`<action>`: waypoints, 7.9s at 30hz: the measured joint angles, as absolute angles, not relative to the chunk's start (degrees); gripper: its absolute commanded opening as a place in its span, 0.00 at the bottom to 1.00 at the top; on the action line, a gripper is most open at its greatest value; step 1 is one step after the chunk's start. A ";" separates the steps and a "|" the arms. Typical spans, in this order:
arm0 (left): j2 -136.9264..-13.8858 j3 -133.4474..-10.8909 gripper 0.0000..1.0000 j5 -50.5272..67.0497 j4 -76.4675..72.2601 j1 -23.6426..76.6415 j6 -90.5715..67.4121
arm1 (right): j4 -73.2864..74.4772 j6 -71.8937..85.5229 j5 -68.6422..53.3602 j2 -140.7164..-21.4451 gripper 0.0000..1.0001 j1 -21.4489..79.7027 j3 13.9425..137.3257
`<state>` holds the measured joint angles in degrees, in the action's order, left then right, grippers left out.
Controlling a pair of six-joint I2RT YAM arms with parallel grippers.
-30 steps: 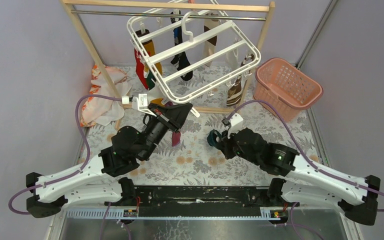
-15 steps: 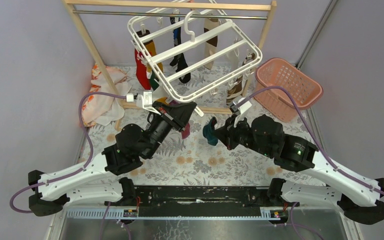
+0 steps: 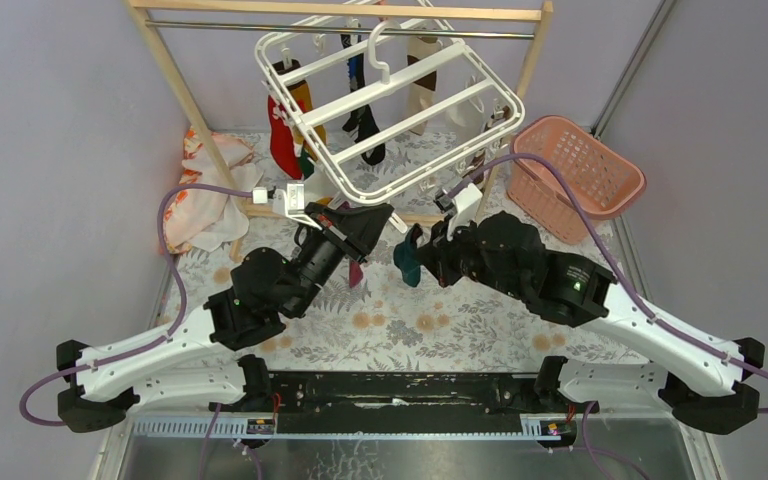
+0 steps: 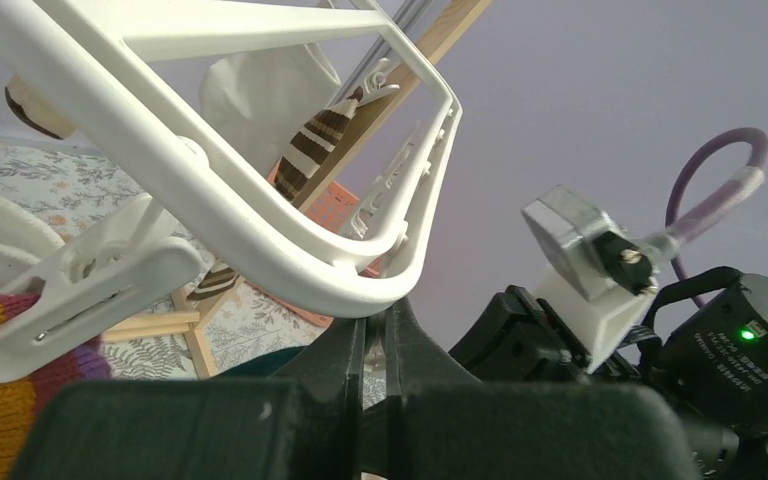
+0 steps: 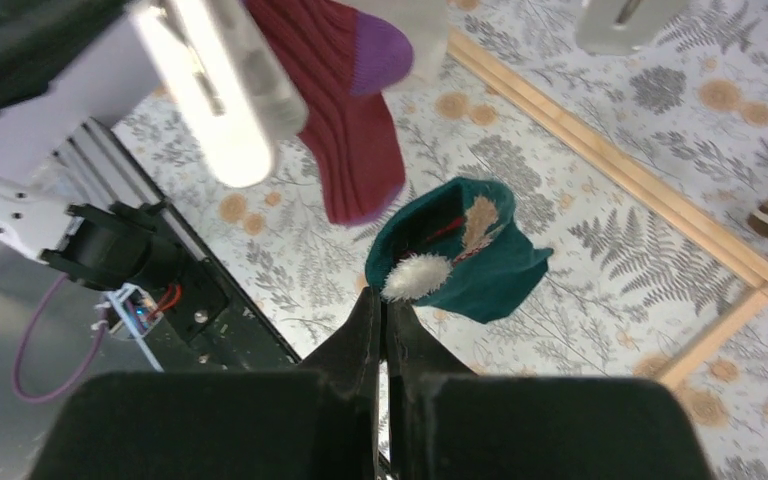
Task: Clip the socks to the hanger
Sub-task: Pick up the sock at the center of the board, then place the sock at the center of the board, then pick up the sock at the center of the board, then clamp the sock onto the hanger.
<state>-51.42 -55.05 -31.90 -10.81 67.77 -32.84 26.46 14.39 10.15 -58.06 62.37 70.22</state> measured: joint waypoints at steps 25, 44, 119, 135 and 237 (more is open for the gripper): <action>-49.39 -55.05 0.00 -32.01 -9.74 67.77 -31.27 | 42.00 22.48 39.57 -72.58 0.00 62.52 55.16; -48.40 -55.02 0.00 -32.49 -8.23 67.77 -31.29 | 7.11 27.73 8.25 -82.26 0.57 62.54 44.29; -43.59 -52.27 0.00 -33.41 -5.93 67.77 -30.65 | 14.63 41.89 13.06 -84.66 0.49 62.67 48.14; -40.25 -52.27 0.00 -34.17 -4.08 67.77 -29.65 | 17.74 38.17 15.35 -94.15 0.60 62.70 55.94; -45.89 -57.91 0.00 -30.37 -2.76 67.77 -31.48 | 8.21 11.05 -3.75 -56.97 0.00 64.05 66.78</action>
